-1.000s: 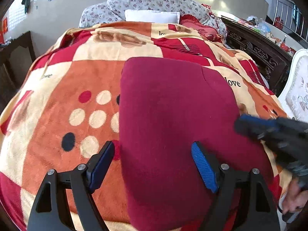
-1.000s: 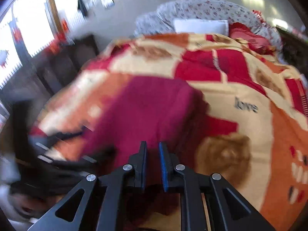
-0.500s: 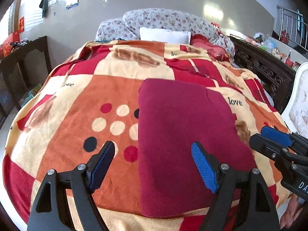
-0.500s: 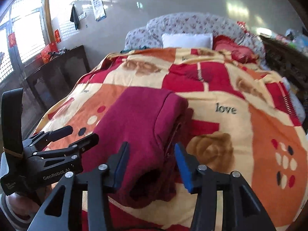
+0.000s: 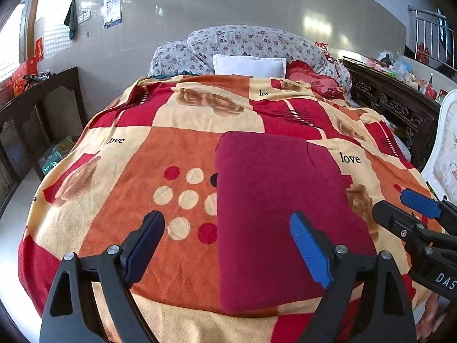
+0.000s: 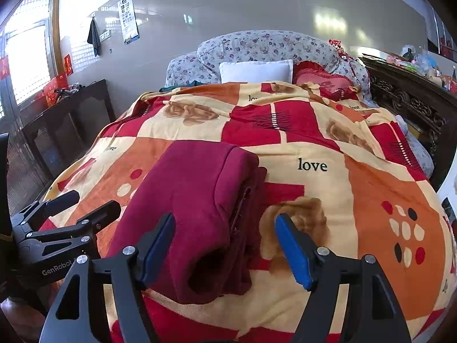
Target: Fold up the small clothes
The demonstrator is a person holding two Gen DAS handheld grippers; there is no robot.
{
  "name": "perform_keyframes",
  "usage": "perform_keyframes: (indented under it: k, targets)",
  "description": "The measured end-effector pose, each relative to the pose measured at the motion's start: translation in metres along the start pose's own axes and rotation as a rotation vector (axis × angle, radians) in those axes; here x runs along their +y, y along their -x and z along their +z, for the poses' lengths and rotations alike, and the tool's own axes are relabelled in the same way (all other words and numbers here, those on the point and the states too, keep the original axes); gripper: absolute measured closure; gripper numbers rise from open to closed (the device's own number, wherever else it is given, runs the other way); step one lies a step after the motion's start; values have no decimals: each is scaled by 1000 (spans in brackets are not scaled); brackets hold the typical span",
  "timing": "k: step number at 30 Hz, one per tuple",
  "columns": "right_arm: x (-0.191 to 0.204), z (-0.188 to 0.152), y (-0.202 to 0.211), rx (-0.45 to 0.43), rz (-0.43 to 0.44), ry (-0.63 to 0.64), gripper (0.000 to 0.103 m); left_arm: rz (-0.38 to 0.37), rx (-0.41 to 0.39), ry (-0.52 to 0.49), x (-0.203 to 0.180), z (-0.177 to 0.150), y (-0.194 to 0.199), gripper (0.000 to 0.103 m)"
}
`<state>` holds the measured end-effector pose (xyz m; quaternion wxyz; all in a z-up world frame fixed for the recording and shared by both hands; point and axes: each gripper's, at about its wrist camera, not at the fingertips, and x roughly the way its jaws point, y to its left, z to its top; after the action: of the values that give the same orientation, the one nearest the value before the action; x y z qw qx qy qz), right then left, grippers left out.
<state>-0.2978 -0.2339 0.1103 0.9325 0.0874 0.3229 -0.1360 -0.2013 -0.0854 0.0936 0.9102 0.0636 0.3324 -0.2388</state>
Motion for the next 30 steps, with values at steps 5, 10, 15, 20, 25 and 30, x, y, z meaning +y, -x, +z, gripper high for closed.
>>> perform_keyframes:
  k: [5, 10, 15, 20, 25, 30]
  targets:
    - [1, 0, 0, -1, 0, -3, 19, 7, -3, 5, 0, 0, 0, 14]
    - [1, -1, -2, 8, -8, -6, 16, 6, -6, 16, 2, 0, 1, 14]
    - [1, -1, -3, 13, -11, -7, 15, 7, -3, 15, 3, 0, 0, 14]
    - [5, -3, -5, 20, -9, -2, 14, 8, -2, 15, 3, 0, 0, 14]
    - [6, -3, -6, 24, -10, -2, 13, 10, -2, 13, 4, -1, -1, 14]
    - [6, -4, -8, 31, -12, -4, 12, 10, -1, 13, 3, -2, -2, 14]
